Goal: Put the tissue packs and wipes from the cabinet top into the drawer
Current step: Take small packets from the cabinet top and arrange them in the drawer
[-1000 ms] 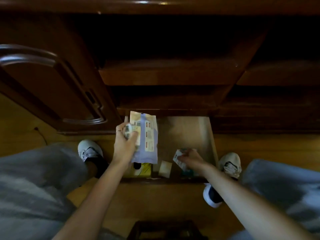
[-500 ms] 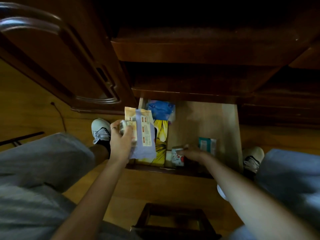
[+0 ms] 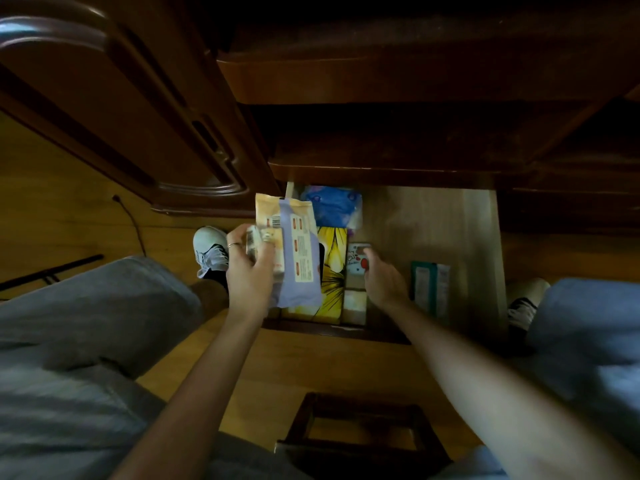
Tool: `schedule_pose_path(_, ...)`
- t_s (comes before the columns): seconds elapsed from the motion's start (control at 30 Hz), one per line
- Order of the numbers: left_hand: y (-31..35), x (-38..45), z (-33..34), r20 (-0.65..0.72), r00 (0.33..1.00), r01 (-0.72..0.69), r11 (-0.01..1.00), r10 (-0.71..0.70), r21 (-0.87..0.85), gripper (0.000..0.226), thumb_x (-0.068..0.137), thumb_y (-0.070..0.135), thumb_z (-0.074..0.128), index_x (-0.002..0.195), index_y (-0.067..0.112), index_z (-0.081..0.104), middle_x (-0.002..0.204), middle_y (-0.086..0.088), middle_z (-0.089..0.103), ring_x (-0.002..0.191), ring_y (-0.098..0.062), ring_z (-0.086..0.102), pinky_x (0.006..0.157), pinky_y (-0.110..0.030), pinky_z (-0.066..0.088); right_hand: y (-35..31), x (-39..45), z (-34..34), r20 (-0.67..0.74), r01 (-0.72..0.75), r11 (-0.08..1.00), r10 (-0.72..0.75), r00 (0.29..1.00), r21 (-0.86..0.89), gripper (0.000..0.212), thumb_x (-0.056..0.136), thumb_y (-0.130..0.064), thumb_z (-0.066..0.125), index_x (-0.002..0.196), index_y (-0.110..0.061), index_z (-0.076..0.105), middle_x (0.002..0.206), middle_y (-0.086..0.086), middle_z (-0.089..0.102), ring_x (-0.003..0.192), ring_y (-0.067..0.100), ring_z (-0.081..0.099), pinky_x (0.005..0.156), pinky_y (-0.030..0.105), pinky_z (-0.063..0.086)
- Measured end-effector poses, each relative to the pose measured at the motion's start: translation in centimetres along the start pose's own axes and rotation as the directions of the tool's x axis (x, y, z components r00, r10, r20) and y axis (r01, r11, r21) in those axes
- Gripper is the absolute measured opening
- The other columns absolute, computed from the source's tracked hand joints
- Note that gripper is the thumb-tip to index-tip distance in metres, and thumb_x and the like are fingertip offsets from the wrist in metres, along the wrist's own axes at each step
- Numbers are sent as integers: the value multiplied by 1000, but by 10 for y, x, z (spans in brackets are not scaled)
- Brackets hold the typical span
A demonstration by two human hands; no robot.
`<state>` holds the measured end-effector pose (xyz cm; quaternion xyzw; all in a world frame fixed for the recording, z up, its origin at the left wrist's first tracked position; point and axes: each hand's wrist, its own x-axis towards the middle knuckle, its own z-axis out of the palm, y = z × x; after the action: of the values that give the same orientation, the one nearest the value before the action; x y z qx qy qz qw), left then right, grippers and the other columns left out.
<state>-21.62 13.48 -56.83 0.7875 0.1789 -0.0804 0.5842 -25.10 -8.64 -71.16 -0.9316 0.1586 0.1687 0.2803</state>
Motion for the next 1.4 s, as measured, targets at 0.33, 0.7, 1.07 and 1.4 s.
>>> schedule_pose_path(0.33, -3, 0, 3, 28, 998, 49, 998, -48, -50, 37, 100, 27, 56, 135, 27, 44, 114, -1, 68, 94, -13, 73, 71, -31, 60, 4, 11, -26, 202, 43, 993, -66, 977, 113, 23, 94, -15, 63, 117, -20, 66, 116, 2, 70, 105, 19, 67, 89, 42, 57)
schedule_pose_path(0.7, -7, -18, 64, 308, 951, -49, 997, 29, 59, 29, 96, 14, 62, 117, 27, 47, 101, 9, 69, 83, 2, 72, 60, -15, 55, 55, -17, -66, 36, -374, 924, 378, 925, -83, 91, 93, -31, 70, 159, -28, 7, 165, 14, 12, 147, 39, 25, 107, 54, 40)
schedule_pose_path(1.07, -13, -33, 85, 300, 953, -97, 986, 52, 136, 56, 81, 20, 82, 125, 12, 47, 115, 1, 68, 100, -4, 68, 77, -23, 58, 91, -42, -50, 82, -347, 938, 345, 935, 11, 41, 100, -16, 59, 137, -4, 47, 126, 16, 62, 115, 29, 62, 80, 31, 47)
schedule_pose_path(1.4, -11, -37, 67, 186, 980, -70, 997, 67, 12, 45, 84, 14, 79, 105, 31, 43, 107, 13, 64, 89, 9, 68, 63, -14, 56, 69, -23, -31, -34, -311, 944, 309, 950, -108, 100, 73, -45, 86, 151, -17, 30, 144, 13, 45, 130, 31, 46, 98, 41, 47)
